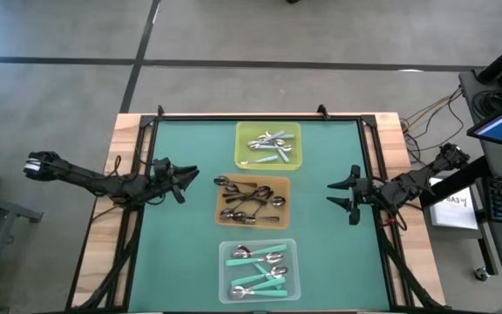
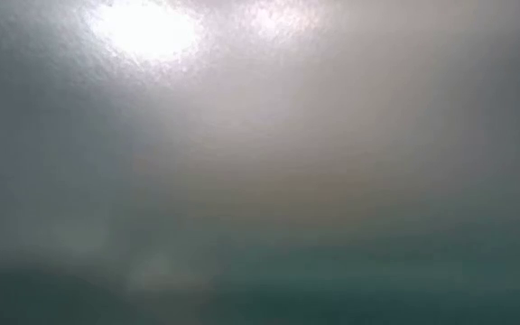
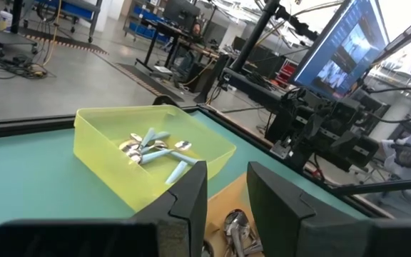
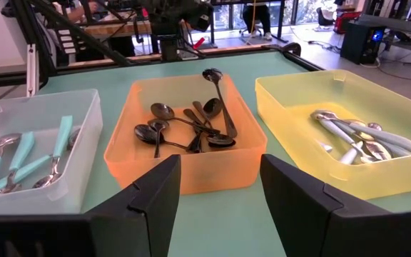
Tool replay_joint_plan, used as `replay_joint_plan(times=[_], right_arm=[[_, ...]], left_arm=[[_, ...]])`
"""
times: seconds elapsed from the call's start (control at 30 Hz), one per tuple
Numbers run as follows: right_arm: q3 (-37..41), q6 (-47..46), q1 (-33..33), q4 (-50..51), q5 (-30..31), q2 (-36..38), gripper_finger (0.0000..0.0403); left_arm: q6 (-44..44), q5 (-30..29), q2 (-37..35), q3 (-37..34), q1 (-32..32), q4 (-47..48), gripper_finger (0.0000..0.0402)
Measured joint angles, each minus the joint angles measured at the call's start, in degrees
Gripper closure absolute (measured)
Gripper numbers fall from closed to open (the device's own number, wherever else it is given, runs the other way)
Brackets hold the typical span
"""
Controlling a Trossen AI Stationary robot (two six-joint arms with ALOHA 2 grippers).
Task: Sort silverware by color (type)
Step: Return to Home Position
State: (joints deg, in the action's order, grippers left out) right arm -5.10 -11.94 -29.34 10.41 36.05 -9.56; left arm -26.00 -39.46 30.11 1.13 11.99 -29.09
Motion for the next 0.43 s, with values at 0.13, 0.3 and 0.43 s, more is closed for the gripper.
replay_joint_plan(times=[0.13,0.3,0.43], right_arm=[[0.01,0.0,0.01,0.02,0.0,0.0,0.0218],[0.01,0.0,0.0,0.0,0.0,0.0,0.0218],[0.0,0.0,0.02,0.0,0.0,0.0,0.0218]], left_arm=[[0.01,0.0,0.7,0.0,0.01,0.0,0.0318],[0.0,0.0,1.62,0.0,0.01,0.0,0.0318],[0.0,0.0,2.39,0.0,0.02,-0.02,0.0318]])
